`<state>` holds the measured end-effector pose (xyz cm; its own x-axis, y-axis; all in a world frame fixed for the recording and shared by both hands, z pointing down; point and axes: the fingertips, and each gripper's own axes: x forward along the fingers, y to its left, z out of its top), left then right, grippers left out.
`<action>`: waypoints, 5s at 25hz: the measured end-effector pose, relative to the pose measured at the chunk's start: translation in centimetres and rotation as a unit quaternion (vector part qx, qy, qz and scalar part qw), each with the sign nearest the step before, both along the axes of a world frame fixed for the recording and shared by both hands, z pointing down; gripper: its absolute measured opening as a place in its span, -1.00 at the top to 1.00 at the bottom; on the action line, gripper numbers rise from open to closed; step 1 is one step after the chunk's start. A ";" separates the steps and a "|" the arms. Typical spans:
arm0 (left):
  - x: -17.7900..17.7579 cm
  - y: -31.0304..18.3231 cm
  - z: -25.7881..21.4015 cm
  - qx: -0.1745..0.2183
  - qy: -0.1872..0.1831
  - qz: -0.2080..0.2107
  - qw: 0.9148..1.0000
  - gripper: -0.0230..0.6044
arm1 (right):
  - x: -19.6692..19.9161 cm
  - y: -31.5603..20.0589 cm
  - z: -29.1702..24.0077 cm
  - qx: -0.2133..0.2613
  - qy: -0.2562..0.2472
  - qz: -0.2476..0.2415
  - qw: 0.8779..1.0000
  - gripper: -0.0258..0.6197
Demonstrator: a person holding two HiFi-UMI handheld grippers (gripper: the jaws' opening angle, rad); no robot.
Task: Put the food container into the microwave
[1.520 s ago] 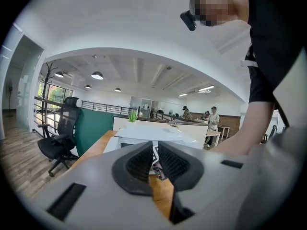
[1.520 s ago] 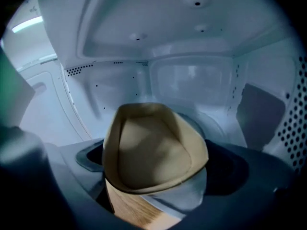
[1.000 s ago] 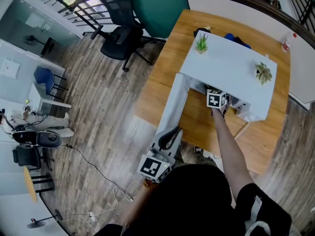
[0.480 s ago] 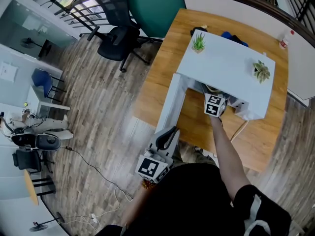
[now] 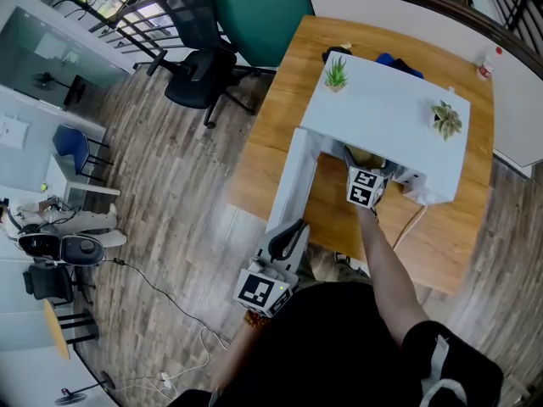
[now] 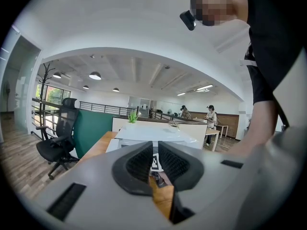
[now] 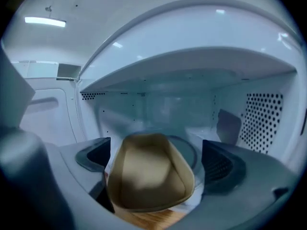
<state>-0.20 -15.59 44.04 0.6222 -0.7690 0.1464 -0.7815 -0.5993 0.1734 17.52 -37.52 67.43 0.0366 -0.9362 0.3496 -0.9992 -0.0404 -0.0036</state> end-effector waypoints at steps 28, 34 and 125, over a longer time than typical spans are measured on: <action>0.1 0.7 0.6 0.000 0.004 0.013 1.000 0.77 | -6.1 5.0 4.8 -0.081 -0.014 -0.099 0.992 -0.90; -0.4 0.4 0.3 0.003 0.005 0.011 1.000 0.77 | -5.1 3.0 4.7 -0.082 -0.012 -0.092 0.992 -0.90; -1.9 -0.5 -5.6 0.170 -0.027 -0.075 0.982 0.77 | -3.4 12.6 -9.7 0.078 0.142 -0.156 0.974 0.91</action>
